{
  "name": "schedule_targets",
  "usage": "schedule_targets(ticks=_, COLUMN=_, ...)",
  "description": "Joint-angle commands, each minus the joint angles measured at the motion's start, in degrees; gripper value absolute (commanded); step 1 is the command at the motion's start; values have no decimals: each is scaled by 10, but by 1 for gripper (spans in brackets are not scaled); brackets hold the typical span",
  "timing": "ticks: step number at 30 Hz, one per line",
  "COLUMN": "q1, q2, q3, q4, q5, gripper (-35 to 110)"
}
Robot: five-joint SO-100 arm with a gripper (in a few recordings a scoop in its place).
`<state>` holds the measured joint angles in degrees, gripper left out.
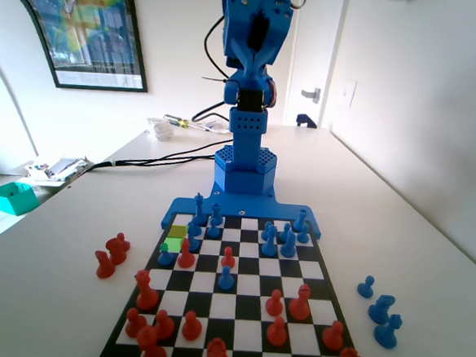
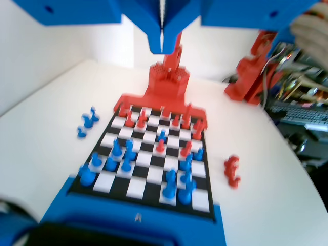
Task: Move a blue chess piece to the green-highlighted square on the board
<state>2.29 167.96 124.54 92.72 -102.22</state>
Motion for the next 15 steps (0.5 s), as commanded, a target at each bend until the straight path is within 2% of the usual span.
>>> schedule_targets(ticks=1, q1=0, q2=25, q3=-1, q4=-15, q5=-6, gripper=1)
schedule_targets(ticks=15, q1=-11, q2=70, q3=1, q4=-26, q5=-8, gripper=1)
